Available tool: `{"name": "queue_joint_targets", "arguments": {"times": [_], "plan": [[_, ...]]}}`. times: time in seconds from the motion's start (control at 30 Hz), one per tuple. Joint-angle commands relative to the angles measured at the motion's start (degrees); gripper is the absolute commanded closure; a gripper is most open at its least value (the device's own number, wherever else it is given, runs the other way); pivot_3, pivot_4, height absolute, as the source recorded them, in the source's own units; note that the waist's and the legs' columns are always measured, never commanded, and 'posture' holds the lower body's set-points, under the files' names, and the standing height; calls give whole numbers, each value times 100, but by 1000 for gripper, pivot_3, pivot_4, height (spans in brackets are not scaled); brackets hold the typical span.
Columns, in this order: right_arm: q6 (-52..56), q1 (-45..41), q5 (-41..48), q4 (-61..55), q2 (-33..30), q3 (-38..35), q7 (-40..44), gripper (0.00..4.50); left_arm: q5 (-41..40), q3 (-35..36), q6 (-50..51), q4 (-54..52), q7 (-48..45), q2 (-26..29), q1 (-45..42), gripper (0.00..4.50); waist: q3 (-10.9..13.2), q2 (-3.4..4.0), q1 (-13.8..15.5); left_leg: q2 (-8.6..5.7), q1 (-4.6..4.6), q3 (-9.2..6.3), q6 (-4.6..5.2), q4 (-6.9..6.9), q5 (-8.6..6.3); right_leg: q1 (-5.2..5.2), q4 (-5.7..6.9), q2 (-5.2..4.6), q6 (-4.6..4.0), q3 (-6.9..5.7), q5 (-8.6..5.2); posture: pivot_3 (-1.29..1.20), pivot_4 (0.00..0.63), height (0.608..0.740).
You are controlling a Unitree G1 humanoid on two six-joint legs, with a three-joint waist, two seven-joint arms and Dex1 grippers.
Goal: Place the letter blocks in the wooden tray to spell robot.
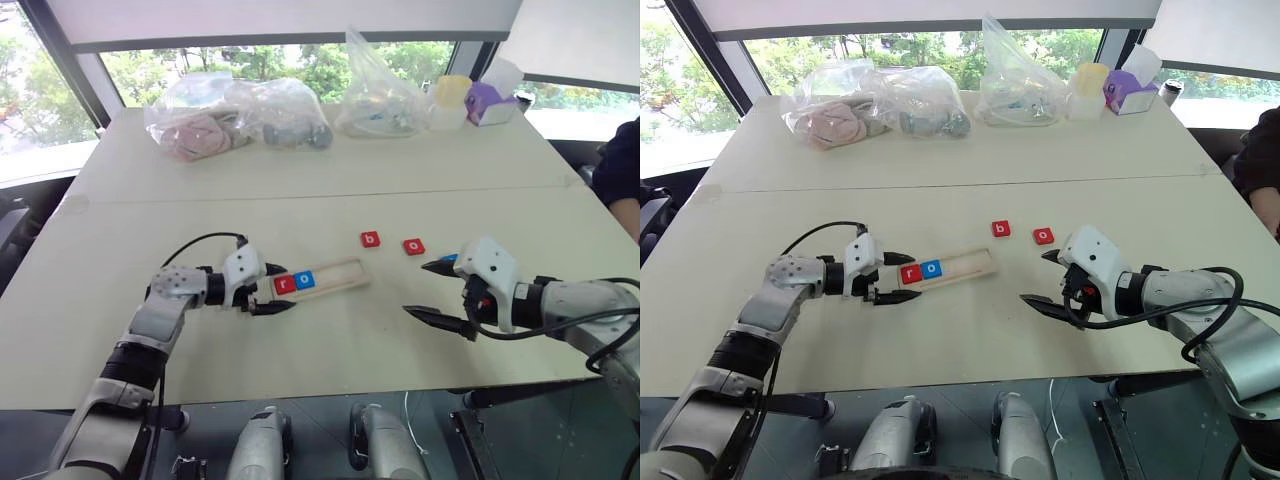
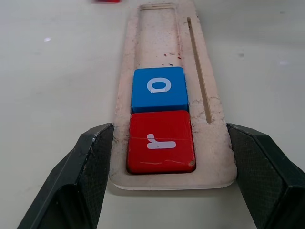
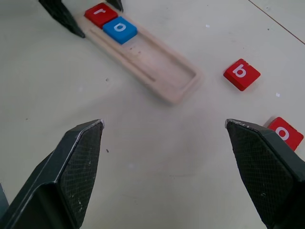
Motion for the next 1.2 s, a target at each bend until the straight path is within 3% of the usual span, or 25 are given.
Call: {"name": "queue_joint_targets", "arguments": {"times": [0.03,0.3,0.83,0.9,0.93,1.2], "plan": [[-12,-58,16,-192,-30,-70,-34,278,11,-486,132,-488,-316,-1,272,1370,0,0,1,0,0,0,0,0,0,0,-1,-1,0,0,0,0,150,740],[45,-24,41,-284,-20,-18,-58,278,56,-723,361,-1147,-369,202,604,1370,0,0,-9,1,-1,-2,-1,0,-1,-5,-1,1,1,-1,-1,0,150,740],[34,-159,26,-205,-28,140,23,278,182,-661,441,-1360,263,206,946,1370,1,0,-12,3,-9,0,-8,2,-4,-14,-9,1,1,0,-2,0,150,740],[29,-169,23,-205,-29,151,39,278,174,-670,410,-1364,281,210,990,333,0,0,-13,3,-8,0,-15,2,-8,-13,-11,1,2,0,-2,0,150,740],[25,-176,18,-202,-31,160,47,278,164,-668,388,-1344,290,206,1006,43,1,0,-14,3,-8,0,-16,2,-9,-13,-12,1,2,0,-2,0,150,740],[37,-218,13,-191,-46,177,92,278,148,-603,5,-1064,282,203,1000,43,0,1,-10,4,-9,0,-10,-4,-6,-16,-12,1,1,-1,-2,0,150,740]]}}
